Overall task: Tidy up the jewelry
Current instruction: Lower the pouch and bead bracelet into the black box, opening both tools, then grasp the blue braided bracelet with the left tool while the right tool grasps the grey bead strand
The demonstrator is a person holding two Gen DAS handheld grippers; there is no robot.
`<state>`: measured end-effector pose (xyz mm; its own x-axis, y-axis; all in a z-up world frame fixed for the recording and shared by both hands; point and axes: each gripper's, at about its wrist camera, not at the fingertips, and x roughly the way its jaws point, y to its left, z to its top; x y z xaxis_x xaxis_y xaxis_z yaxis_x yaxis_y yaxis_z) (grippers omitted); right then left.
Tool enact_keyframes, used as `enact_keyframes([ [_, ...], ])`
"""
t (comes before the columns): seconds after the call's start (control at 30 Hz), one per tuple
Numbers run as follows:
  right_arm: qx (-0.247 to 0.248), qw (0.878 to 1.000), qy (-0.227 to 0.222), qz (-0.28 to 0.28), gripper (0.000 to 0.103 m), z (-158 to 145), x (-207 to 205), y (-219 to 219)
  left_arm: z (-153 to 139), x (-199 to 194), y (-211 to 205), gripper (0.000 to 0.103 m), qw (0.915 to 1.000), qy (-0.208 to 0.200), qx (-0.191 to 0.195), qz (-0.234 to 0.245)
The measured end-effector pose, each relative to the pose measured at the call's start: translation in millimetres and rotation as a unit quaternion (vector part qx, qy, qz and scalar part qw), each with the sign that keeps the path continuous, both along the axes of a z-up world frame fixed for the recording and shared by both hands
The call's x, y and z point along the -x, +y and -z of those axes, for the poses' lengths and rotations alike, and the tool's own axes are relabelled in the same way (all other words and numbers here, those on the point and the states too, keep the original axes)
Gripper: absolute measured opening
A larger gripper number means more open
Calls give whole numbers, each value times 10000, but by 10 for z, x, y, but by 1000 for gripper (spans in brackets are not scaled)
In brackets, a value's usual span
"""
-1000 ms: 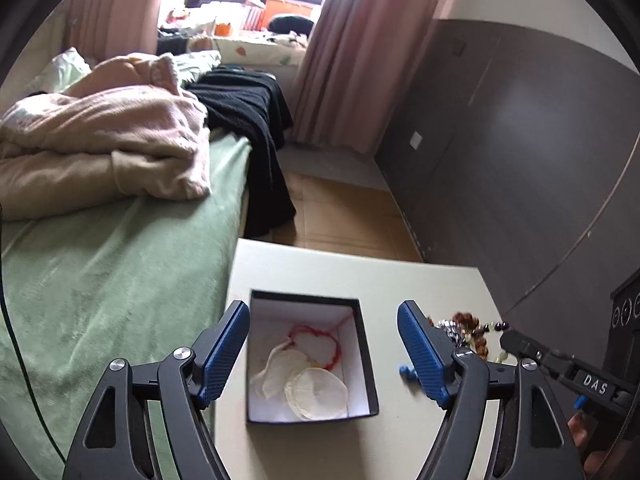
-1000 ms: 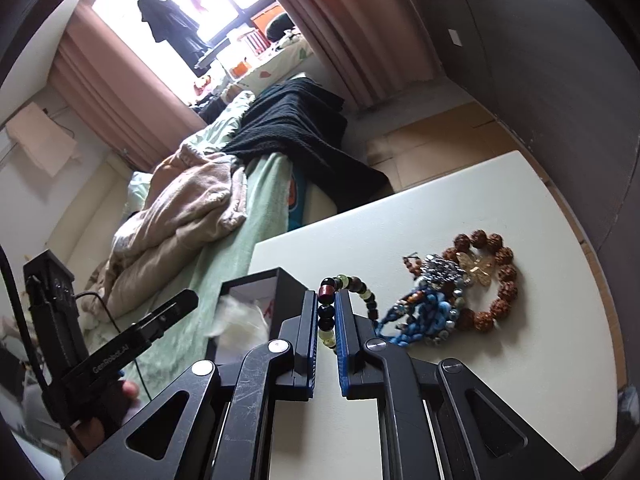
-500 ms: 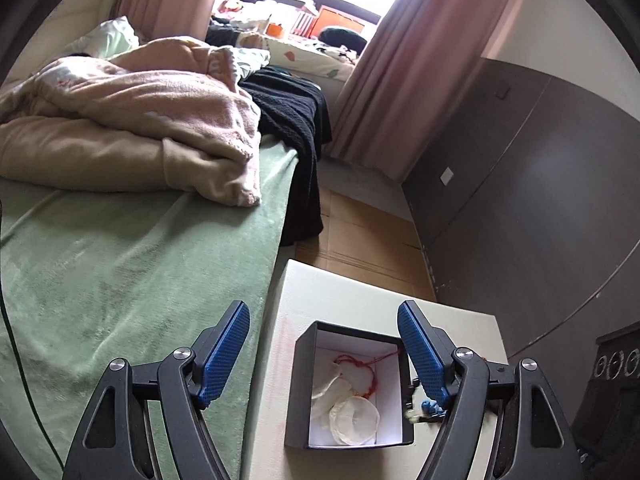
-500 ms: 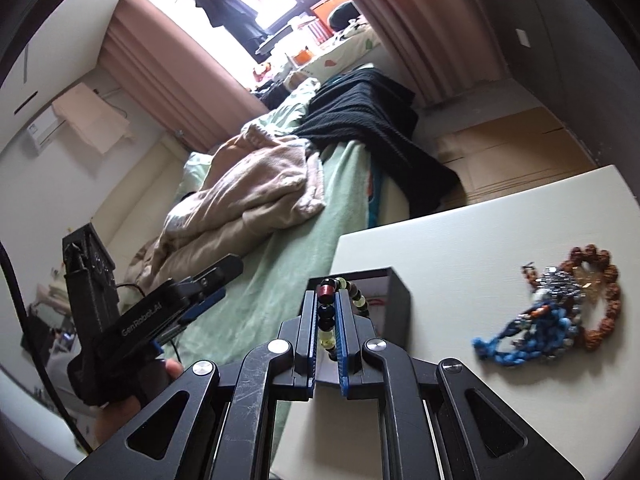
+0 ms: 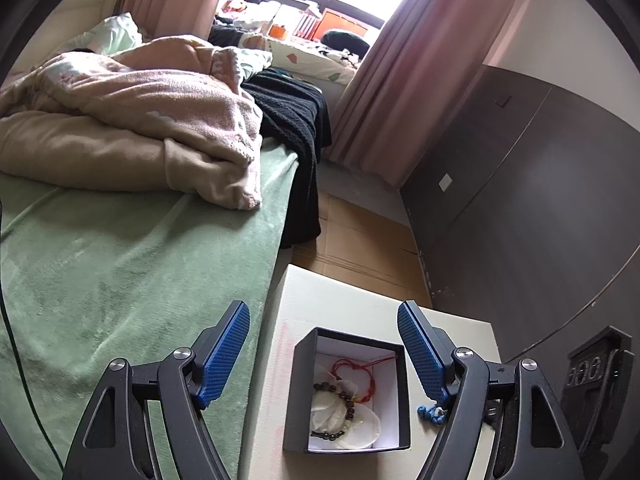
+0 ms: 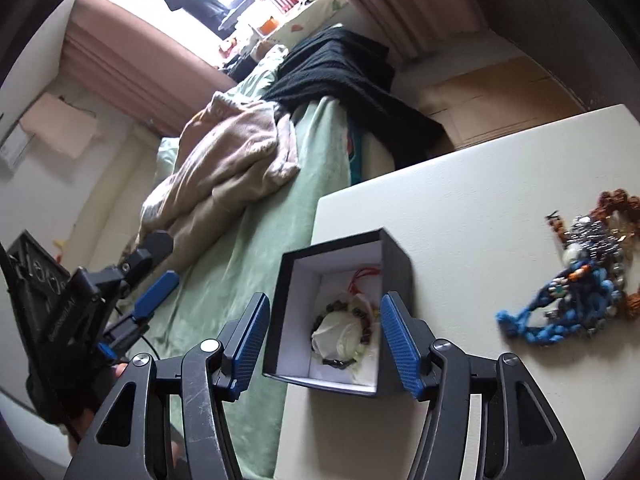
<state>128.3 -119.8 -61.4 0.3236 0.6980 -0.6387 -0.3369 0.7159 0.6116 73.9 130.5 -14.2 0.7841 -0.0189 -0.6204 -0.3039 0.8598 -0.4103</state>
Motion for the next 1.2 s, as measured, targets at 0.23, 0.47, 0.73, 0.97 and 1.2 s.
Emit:
enact_keyframes([
  [0.23,208,9980,-173,571,73,-160,105,-548,-9,-20,-216,77,9997,9,-137,198],
  [0.47,506,9935,-138,1010,73,-229,126,-1010,-7,-53,-603,77,9977,14,-319,601],
  [0.73,646,9879,107,1409,73,-219,173,-1423,53,-154,-1087,77,9930,14,-443,1099],
  [0.97,772,9814,389,1714,73,-150,156,-1755,203,-300,-1512,69,9843,205,-669,1618],
  [1.2,798,9753,735,1925,73,-16,48,-1968,432,-477,-1877,61,9735,480,-1014,1992],
])
